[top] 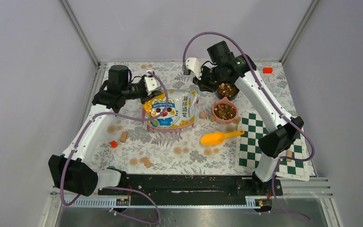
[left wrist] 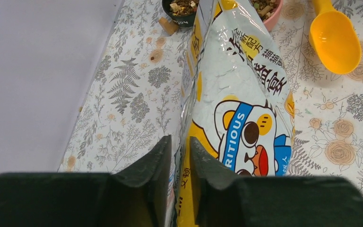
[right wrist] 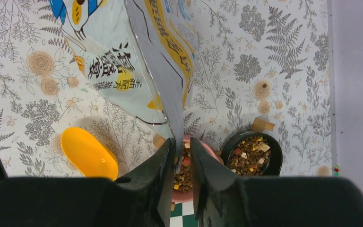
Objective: Serve the pet food
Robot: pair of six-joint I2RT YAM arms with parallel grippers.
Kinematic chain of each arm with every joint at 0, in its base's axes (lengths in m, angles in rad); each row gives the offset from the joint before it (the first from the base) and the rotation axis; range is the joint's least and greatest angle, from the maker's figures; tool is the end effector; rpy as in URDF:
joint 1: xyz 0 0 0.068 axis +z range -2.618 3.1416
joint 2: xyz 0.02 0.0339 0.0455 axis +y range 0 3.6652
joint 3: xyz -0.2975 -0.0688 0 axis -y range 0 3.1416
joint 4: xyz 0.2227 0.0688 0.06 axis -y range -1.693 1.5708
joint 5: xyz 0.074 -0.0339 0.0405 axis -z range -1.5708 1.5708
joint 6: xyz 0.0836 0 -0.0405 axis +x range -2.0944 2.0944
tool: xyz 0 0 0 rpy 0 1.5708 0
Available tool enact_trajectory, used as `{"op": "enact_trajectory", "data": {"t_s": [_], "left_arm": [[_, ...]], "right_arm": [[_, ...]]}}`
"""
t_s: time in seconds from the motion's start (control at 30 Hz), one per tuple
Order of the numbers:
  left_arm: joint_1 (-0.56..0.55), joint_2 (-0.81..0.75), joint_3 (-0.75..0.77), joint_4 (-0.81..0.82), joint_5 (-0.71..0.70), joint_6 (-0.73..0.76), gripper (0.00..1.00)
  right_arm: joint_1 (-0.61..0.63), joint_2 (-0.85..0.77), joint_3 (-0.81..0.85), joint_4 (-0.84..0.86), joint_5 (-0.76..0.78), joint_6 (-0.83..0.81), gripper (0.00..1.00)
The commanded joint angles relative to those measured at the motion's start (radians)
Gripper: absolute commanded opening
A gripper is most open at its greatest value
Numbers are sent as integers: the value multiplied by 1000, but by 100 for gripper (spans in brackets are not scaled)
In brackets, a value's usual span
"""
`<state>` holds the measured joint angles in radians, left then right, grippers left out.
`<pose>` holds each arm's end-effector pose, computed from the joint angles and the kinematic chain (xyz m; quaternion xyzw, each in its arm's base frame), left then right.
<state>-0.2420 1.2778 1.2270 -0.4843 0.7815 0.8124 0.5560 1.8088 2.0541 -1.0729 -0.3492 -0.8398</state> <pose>0.2521 -0.1229 0.3789 0.5671 0.5995 -0.1888 0.5323 0.3203 0.2327 0.4026 -0.6380 0.6625 0.1097 0.3769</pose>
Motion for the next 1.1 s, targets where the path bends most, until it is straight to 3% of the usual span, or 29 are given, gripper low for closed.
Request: {"op": "enact_trajectory", "data": {"t_s": [0.0, 0.13, 0.37, 0.57, 0.77, 1.07], "left_arm": [[7, -16, 45, 33, 9, -22, 27], [-5, -4, 53, 53, 20, -47, 38], [-54, 29, 82, 79, 14, -61, 45], [-90, 57, 120, 91, -1, -85, 48], [-116, 34, 56, 256, -32, -173, 54], [-128, -18, -23, 475, -117, -360, 60]], "right_arm": [[-20, -76, -25, 18, 21, 13, 27], [-19, -103, -76, 78, -30, 52, 29], [-20, -172, -213, 276, -113, 175, 42], [-20, -230, -267, 489, -168, 492, 51], [-19, -319, -394, 751, -133, 781, 65], [-20, -320, -364, 714, 26, 888, 73]]}}
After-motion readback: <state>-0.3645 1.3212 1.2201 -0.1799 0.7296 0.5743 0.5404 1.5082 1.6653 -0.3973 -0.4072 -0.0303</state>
